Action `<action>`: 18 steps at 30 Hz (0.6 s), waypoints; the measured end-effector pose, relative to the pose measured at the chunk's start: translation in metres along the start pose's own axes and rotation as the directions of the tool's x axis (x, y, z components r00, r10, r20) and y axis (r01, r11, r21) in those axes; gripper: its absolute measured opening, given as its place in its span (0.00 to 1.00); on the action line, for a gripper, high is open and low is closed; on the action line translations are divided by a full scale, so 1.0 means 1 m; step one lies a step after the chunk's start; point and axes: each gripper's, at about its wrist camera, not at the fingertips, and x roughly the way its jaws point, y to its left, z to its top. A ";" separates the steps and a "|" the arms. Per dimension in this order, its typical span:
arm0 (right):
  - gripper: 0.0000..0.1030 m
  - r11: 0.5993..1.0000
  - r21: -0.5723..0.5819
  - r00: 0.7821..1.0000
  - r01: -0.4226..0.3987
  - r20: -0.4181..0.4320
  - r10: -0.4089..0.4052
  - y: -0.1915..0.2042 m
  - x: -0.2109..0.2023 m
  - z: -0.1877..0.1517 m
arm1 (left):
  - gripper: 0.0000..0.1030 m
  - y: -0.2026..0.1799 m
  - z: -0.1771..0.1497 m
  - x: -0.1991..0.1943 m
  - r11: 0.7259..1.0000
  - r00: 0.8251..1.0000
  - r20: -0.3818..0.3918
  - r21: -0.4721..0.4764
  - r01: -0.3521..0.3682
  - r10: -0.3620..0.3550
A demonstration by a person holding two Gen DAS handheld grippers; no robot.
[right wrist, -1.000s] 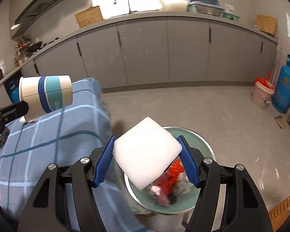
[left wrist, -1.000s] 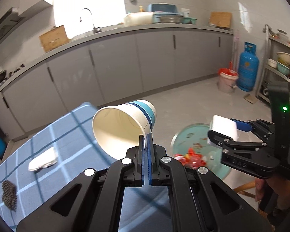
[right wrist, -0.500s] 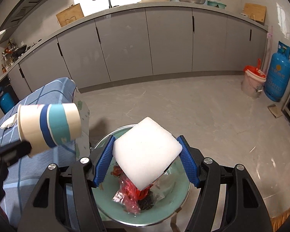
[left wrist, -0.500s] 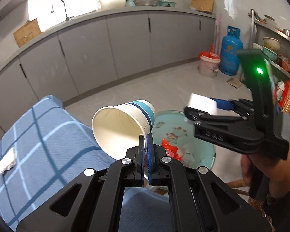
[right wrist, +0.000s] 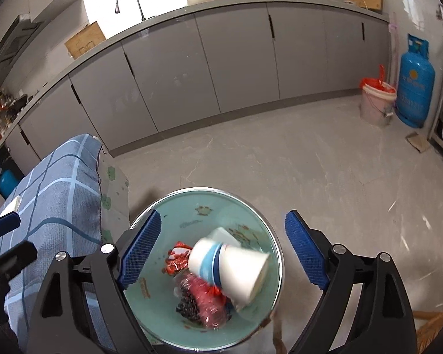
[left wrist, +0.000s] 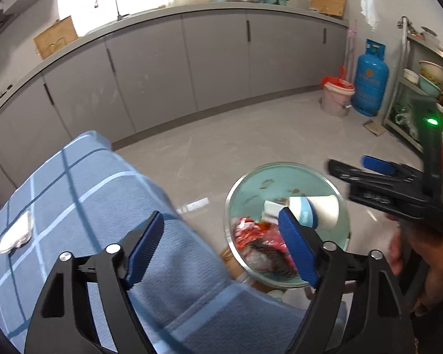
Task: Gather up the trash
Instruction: 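Open both tools to drop the cup and sponge into the basin, then move both open tools back over the table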
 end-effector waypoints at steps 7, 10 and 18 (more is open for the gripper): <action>0.86 1.000 0.027 1.000 0.001 -0.006 -0.001 0.001 -0.020 -0.015 | 0.80 0.027 -0.002 -0.015 0.998 0.999 0.010 -0.048 -0.052 0.052; 0.87 1.000 0.010 1.000 -0.008 -0.014 0.008 0.011 -0.024 -0.018 | 0.83 0.041 -0.003 -0.024 0.994 0.996 0.015 -0.073 -0.086 0.087; 0.87 0.997 -0.043 0.998 -0.059 -0.018 0.058 0.055 -0.029 -0.021 | 0.83 0.081 -0.018 -0.045 0.978 0.987 0.007 -0.140 -0.156 0.159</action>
